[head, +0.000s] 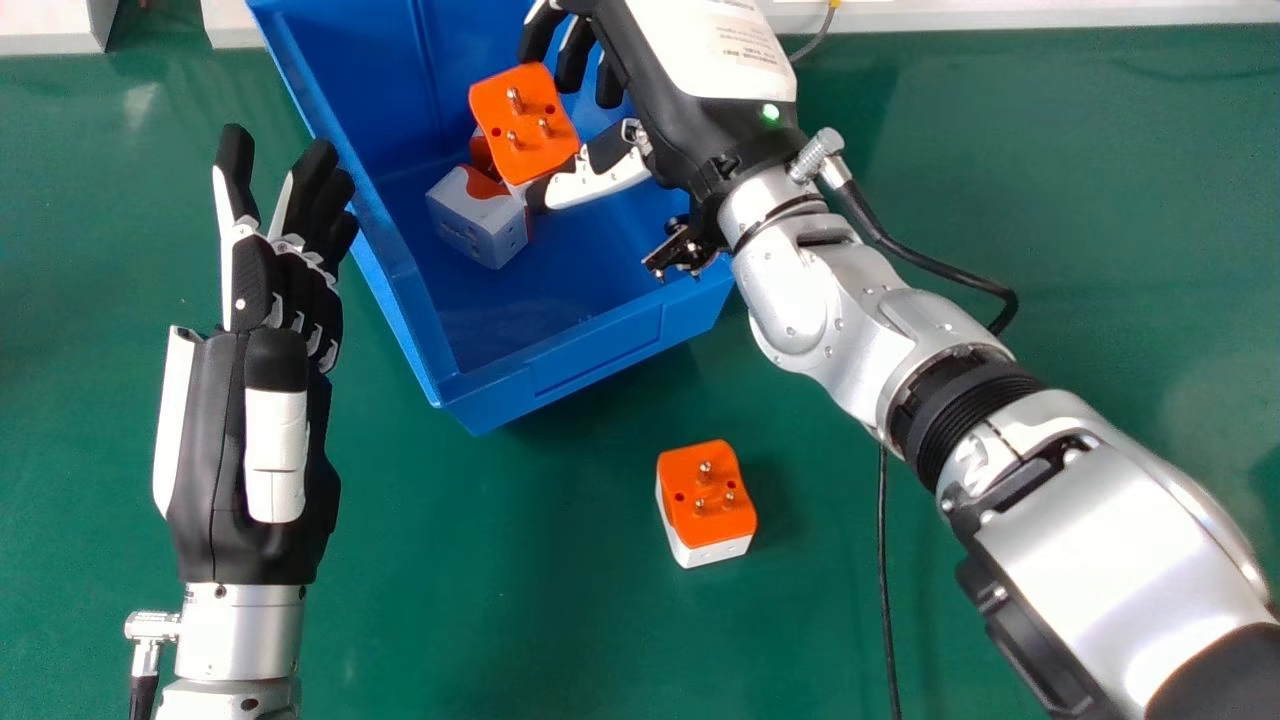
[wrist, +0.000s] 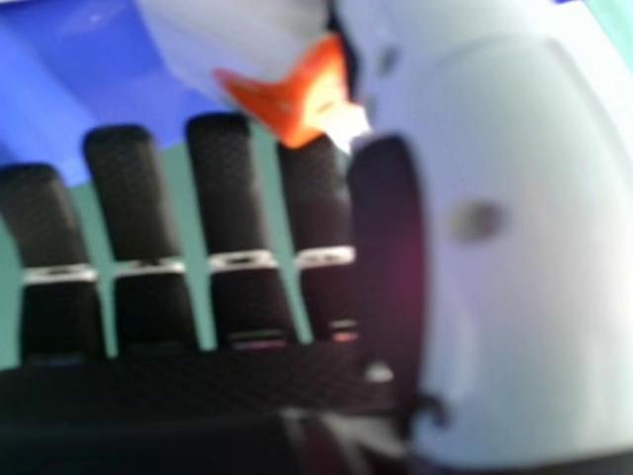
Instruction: Pick all objects and put in blue box
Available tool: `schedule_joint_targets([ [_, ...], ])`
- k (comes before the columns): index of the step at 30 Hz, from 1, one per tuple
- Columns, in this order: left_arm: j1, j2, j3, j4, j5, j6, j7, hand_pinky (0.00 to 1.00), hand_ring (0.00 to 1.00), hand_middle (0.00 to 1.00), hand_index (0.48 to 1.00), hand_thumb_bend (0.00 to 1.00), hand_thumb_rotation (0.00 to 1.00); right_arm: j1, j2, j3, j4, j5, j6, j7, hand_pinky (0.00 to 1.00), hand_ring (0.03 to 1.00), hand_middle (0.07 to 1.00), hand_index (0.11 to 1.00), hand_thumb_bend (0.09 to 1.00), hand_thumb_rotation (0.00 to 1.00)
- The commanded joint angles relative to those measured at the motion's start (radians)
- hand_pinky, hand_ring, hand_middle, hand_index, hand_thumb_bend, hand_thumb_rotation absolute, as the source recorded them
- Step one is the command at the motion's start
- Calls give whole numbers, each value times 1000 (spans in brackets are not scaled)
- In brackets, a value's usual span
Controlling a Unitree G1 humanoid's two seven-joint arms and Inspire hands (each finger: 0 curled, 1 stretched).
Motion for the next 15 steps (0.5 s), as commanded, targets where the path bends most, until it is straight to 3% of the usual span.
schedule_joint_targets([
  [1, -7, 2, 0, -7, 10, -26, -3, 975, 968, 970, 955, 877, 930, -41, -7, -23, -3, 40, 1, 65, 422, 468, 531, 561, 595, 12],
  [2, -6, 2, -1, -7, 9, -25, -4, 975, 968, 970, 955, 877, 930, -41, -9, -30, -3, 49, 0, 93, 422, 468, 531, 561, 595, 12],
  [7, -3, 4, 3, -10, 6, -26, -5, 977, 969, 970, 955, 877, 929, -43, -14, -32, -8, 57, -3, 153, 572, 656, 707, 715, 855, 131],
  [15, -9, 4, 1, -1, 12, -34, -5, 977, 969, 970, 955, 873, 928, -41, -18, 3, -4, 25, 8, 174, 699, 798, 833, 817, 954, 263],
])
